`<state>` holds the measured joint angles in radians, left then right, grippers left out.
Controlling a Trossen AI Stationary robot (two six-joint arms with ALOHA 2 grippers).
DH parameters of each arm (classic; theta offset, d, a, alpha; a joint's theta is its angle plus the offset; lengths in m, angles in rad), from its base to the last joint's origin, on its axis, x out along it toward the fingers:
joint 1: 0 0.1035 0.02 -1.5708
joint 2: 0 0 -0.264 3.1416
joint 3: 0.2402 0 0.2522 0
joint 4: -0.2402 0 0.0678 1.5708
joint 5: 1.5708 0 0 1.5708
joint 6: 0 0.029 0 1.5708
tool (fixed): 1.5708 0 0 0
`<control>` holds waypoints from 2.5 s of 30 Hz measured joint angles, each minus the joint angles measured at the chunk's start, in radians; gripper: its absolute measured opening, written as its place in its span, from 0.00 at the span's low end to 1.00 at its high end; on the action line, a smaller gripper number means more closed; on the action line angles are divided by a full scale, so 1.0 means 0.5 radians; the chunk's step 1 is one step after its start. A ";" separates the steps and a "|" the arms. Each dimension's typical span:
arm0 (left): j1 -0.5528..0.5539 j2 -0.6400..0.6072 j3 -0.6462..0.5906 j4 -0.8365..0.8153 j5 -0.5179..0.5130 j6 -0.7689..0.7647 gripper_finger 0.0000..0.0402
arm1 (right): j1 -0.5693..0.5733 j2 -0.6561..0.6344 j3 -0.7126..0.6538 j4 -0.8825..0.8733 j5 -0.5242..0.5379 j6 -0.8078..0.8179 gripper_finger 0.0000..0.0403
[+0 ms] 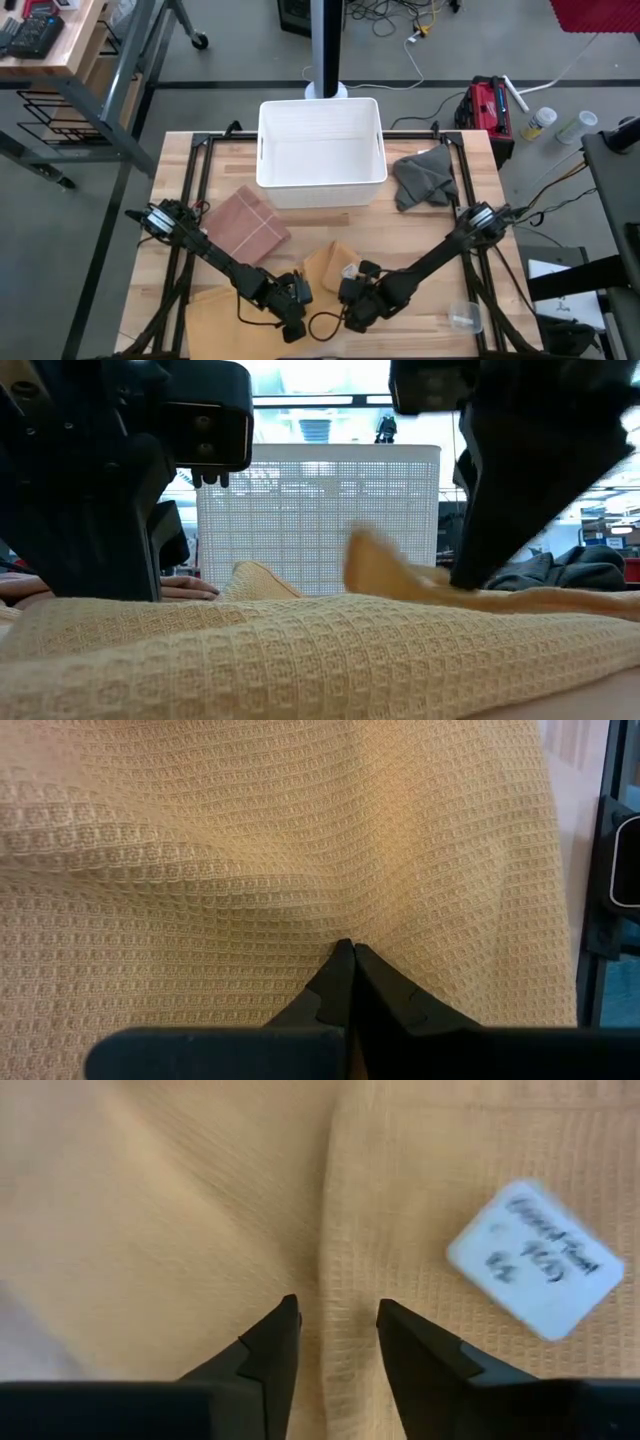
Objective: Fold towel
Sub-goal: Fold the yellow towel
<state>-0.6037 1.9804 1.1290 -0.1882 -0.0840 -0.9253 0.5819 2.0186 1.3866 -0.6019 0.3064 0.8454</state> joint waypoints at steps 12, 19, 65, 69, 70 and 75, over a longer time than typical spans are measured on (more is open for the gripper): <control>0.000 0.000 0.000 0.003 -0.007 0.001 0.00 | -0.040 0.052 0.000 -0.027 0.018 -0.020 0.33; 0.000 0.000 0.000 0.004 -0.008 0.002 0.00 | -0.039 0.052 0.000 -0.091 0.018 -0.028 0.17; -0.490 -0.163 0.063 -0.470 -0.531 -0.335 0.00 | -0.265 -0.890 0.154 -0.322 -0.084 -0.196 0.00; -0.334 -0.136 -0.029 -0.273 -0.530 -0.287 0.00 | -0.289 -0.961 0.220 -0.309 -0.144 -0.234 0.00; -0.297 -0.132 -0.037 -0.261 -0.530 -0.271 0.00 | -0.290 -0.979 0.235 -0.307 -0.146 -0.248 0.00; -0.102 -0.132 -0.051 -0.216 -0.480 -0.130 0.00 | -0.298 -1.026 0.337 -0.299 -0.157 -0.296 0.00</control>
<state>-0.6547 1.9144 1.1036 -0.2963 -0.3241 -0.9901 0.4332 1.5054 1.5549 -0.7513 0.2278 0.6973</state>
